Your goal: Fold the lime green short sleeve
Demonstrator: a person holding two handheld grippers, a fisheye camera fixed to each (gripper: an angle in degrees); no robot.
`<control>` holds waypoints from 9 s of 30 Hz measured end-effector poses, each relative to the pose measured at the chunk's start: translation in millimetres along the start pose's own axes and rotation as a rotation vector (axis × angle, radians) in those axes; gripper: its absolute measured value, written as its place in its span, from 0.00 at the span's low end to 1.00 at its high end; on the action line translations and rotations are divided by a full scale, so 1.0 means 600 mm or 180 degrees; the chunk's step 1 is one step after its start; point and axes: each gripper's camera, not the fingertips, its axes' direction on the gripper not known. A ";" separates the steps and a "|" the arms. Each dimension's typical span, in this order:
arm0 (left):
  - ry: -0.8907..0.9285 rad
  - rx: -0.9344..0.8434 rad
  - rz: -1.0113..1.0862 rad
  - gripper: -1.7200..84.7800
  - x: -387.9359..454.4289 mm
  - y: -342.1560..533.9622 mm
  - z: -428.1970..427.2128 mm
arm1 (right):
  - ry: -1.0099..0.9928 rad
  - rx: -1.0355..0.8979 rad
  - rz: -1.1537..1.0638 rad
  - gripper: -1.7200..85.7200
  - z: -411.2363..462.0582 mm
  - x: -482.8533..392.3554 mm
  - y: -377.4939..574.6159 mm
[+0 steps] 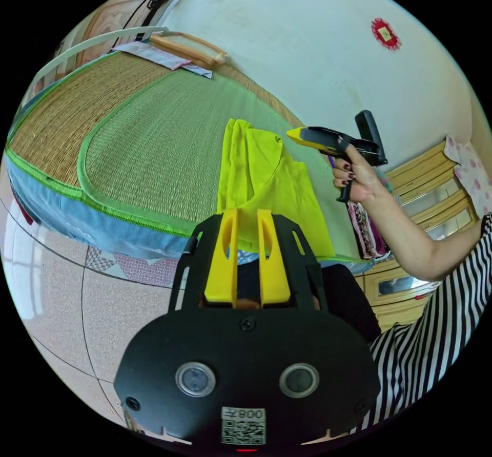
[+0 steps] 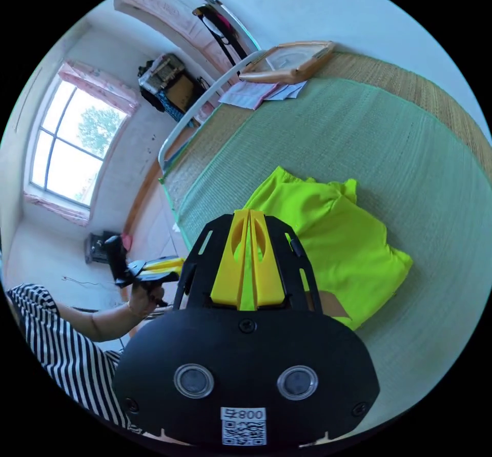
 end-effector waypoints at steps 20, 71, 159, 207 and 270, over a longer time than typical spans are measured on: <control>-0.0490 -0.0267 -0.0021 0.02 0.044 0.034 0.082 | 0.0423 -0.0599 0.0549 0.10 -0.057 -0.010 0.525; -0.0371 -0.0889 0.0572 0.06 0.157 0.140 0.274 | 0.1234 -0.0500 -0.0010 0.03 0.118 -0.174 0.814; 0.1841 -0.1245 -0.1563 0.03 -0.212 0.014 0.264 | -0.2213 0.0543 0.1851 0.15 0.740 0.177 1.038; 0.1958 0.0284 -0.2014 0.07 -0.384 0.118 0.111 | -0.2401 0.0457 0.1986 0.05 0.947 0.238 1.050; 0.3020 -0.0403 0.0285 0.06 0.387 -0.013 1.192 | -0.1374 0.2621 0.1124 0.04 0.461 1.149 2.082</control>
